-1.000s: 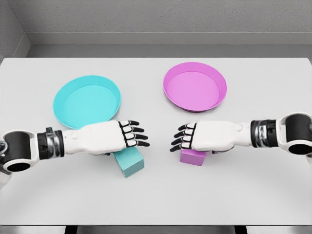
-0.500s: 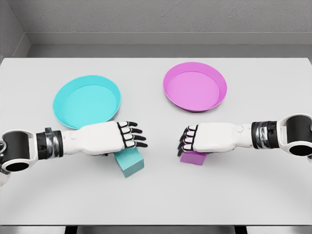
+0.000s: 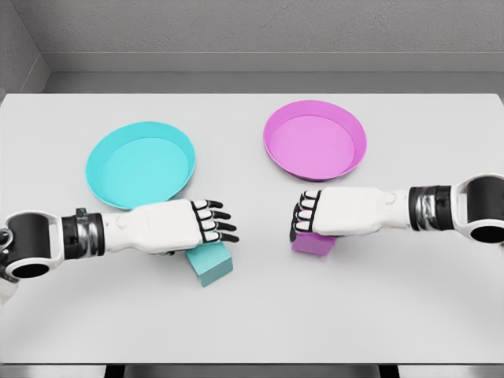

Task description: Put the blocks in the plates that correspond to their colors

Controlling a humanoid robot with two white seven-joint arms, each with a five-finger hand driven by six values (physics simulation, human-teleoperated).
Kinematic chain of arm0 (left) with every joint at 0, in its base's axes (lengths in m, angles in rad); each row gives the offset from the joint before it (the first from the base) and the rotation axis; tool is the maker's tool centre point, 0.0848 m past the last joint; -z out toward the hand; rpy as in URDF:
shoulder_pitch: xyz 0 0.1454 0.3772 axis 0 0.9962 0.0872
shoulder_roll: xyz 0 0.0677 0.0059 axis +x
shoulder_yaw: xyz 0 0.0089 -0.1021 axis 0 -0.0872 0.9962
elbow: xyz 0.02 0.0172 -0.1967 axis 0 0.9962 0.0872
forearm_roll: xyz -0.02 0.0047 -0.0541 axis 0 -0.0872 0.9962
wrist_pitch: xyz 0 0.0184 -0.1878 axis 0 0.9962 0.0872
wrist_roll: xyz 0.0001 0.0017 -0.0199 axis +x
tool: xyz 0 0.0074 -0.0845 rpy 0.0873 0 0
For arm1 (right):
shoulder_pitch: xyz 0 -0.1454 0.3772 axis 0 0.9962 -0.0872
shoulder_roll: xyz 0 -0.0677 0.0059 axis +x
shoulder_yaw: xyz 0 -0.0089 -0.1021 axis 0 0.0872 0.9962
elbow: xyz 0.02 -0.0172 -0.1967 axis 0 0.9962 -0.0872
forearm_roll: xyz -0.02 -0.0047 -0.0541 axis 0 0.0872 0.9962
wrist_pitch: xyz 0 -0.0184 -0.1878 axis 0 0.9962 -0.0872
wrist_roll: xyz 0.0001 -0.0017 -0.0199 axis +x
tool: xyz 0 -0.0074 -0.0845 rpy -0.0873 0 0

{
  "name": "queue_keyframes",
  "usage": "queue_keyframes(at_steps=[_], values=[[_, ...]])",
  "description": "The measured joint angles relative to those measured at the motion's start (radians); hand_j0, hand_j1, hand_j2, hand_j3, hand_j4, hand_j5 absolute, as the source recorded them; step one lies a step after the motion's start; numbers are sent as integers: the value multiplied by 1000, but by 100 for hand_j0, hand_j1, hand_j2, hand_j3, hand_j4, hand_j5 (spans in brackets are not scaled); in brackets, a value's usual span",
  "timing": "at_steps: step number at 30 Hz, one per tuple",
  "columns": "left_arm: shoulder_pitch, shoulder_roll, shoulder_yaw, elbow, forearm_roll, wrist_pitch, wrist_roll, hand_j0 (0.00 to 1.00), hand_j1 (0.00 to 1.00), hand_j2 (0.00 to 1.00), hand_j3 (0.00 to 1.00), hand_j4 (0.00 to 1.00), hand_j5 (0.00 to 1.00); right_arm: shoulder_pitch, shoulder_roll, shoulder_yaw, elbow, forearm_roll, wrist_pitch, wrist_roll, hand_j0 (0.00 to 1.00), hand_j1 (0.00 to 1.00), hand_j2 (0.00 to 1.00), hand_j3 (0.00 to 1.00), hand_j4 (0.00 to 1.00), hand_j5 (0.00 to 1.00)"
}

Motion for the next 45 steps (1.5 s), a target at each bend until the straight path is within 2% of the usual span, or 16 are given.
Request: queue_keyframes(at_steps=[8,14,22,29,32,34,38,45], values=[[17,-26,0,0,0,0,2,100,100,100,100,100,100,-48,7,-5,11,1,0,0,43,43,43,43,43,43],[34,-38,0,0,0,0,2,100,100,100,100,100,100,-81,16,-5,46,1,4,-1,43,43,43,43,43,43],[35,-28,0,-1,0,0,3,98,98,98,98,98,98,-117,41,-5,89,0,108,-1,43,43,43,43,43,43],[34,-27,0,-1,1,0,7,77,77,77,77,77,77,-160,73,-5,148,-2,181,-1,43,43,43,43,43,43],[34,-26,0,-1,1,0,8,76,76,76,76,76,76,-173,87,-5,186,-2,187,-2,43,43,43,43,43,43],[34,-25,0,-1,1,0,8,70,70,70,70,70,70,-187,97,-5,211,-3,189,-2,43,43,43,43,43,43],[34,-24,0,-2,3,1,8,66,66,66,66,66,66,-213,122,-5,267,-6,197,-2,43,43,43,43,43,43],[32,-23,1,-1,5,1,10,61,61,61,61,61,61,-242,176,-3,326,-6,238,-2,43,43,43,43,43,43]])
